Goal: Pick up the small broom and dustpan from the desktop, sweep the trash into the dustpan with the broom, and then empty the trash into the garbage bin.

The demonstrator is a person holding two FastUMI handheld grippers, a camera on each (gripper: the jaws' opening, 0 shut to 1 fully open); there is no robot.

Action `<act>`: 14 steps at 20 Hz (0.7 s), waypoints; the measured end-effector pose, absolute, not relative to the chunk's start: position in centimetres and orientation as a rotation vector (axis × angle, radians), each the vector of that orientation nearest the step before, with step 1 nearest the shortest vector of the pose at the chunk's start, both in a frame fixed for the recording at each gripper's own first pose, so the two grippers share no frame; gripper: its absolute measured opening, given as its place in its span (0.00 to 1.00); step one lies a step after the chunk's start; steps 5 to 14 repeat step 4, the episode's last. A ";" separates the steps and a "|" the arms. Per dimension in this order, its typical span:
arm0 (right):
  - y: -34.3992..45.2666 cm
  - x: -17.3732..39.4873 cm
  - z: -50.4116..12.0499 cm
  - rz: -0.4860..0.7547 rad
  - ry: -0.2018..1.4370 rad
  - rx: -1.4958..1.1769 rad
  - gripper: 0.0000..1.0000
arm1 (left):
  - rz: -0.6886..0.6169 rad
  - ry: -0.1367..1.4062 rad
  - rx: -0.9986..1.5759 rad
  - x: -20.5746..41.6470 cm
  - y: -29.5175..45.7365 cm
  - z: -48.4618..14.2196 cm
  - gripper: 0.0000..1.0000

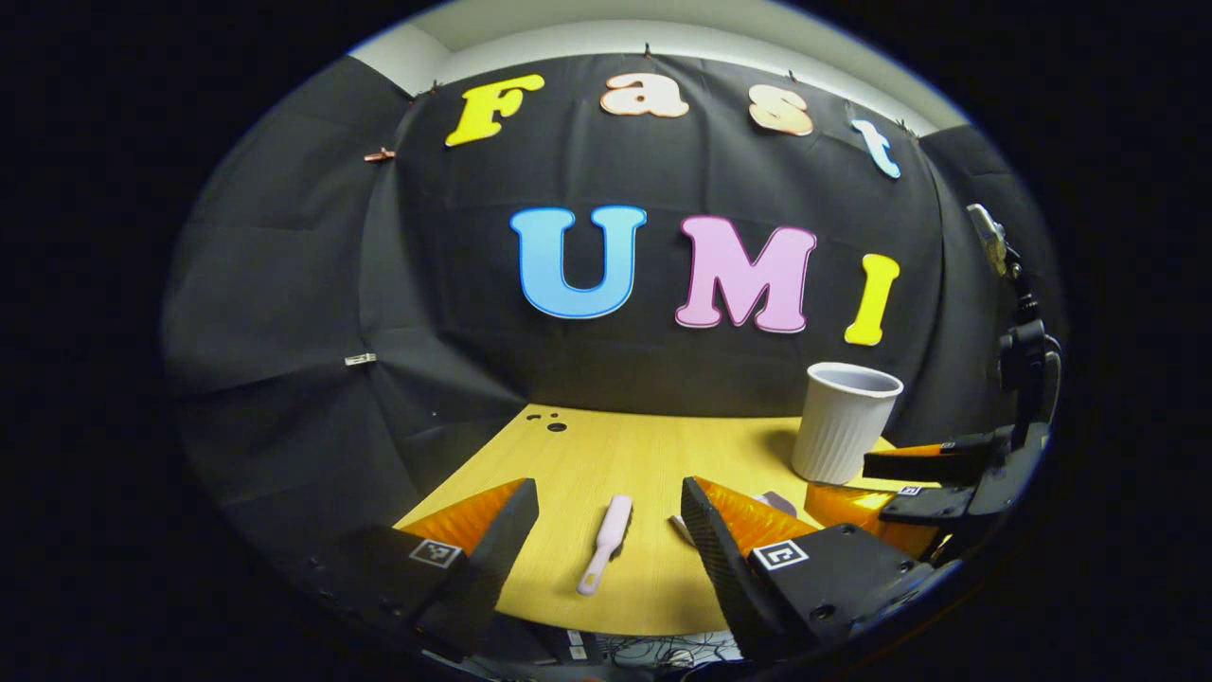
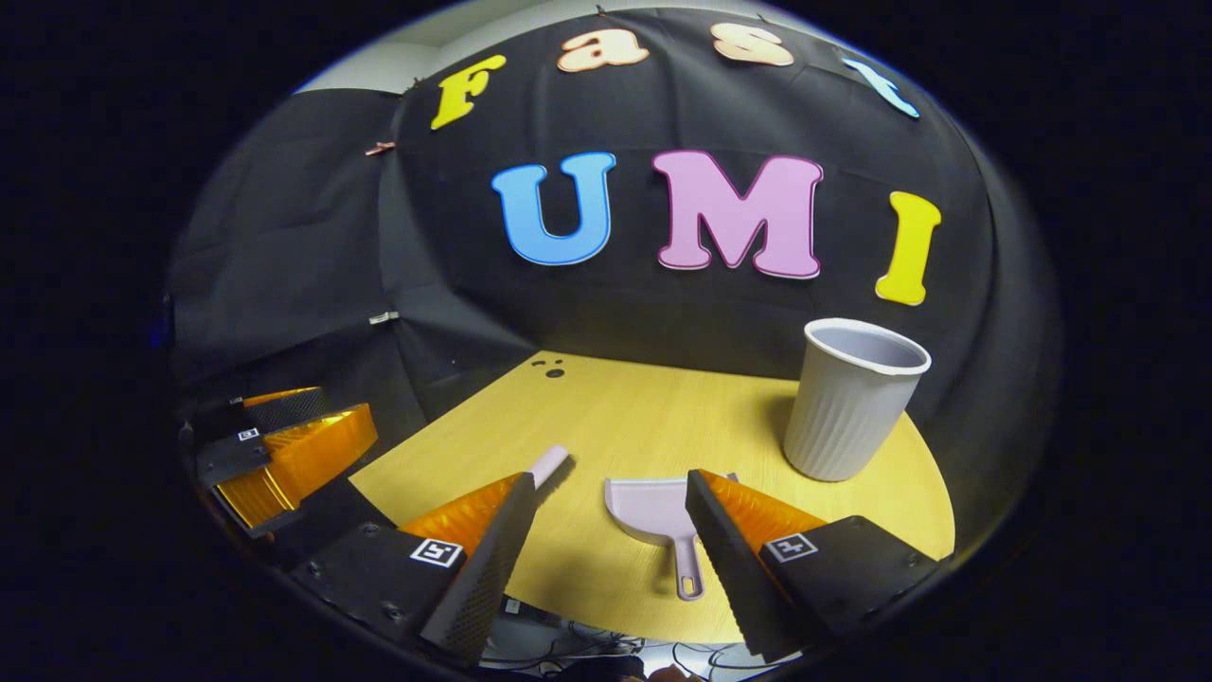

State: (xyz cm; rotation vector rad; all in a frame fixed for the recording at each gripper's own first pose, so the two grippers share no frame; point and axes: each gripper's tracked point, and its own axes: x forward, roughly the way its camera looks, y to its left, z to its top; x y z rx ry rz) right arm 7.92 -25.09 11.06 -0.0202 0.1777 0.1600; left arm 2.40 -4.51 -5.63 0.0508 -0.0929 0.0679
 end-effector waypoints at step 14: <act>-24.0 5.6 10.5 0.192 0.176 -0.027 0.99 | 0.071 -0.070 0.074 1.2 -4.2 -6.5 0.96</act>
